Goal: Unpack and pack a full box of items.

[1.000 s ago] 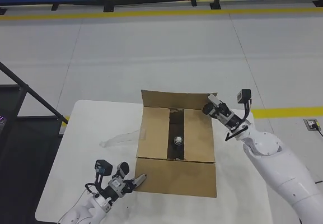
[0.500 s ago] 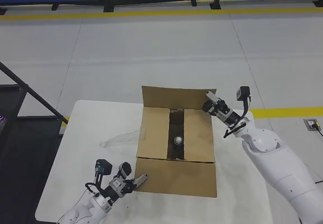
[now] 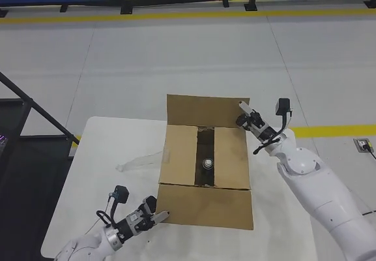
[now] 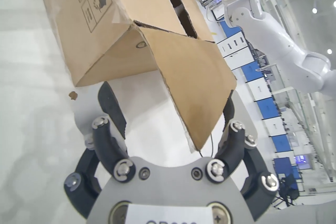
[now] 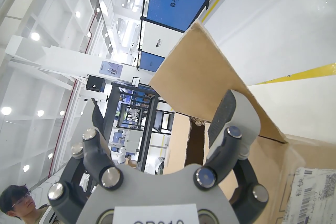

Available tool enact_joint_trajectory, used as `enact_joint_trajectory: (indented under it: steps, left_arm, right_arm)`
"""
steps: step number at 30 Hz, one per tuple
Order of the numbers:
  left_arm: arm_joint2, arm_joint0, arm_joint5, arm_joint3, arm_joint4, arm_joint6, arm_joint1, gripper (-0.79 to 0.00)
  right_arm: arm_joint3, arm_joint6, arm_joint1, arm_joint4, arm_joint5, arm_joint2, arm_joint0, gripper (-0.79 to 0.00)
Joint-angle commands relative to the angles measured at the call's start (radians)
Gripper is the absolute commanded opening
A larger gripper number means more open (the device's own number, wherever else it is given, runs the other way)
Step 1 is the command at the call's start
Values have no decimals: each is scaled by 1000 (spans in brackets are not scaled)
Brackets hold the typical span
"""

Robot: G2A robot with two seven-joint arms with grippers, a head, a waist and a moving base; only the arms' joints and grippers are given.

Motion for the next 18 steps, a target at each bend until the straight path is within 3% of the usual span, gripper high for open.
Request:
enact_joint_trajectory:
  steps: [1, 5, 9, 13, 15, 16, 18]
  left_arm:
    - [-6, -8, -4, 8, -75, -77, 8, -117]
    - [-11, -23, -6, 25, -191, -172, 20, -163]
    - [-7, -42, -2, 41, -263, -254, 30, -376]
    - [1, -60, -3, 53, -288, -298, 38, -422]
    - [8, -64, -4, 58, -304, -307, 41, -483]
    - [12, -67, -4, 60, -318, -314, 42, -523]
    - [15, -75, -5, 69, -344, -333, 46, -683]
  right_arm:
    - [17, 6, -9, 0, -7, 1, 8, 0]
    - [49, 20, -25, 3, -16, 3, 22, 0]
    - [75, 31, -40, -5, -20, 6, 34, 0]
    - [96, 44, -52, -11, -26, 11, 41, 0]
    - [107, 51, -58, -10, -28, 14, 44, 0]
    - [113, 54, -61, -10, -29, 16, 46, 0]
    - [124, 61, -68, -11, -29, 18, 52, 0]
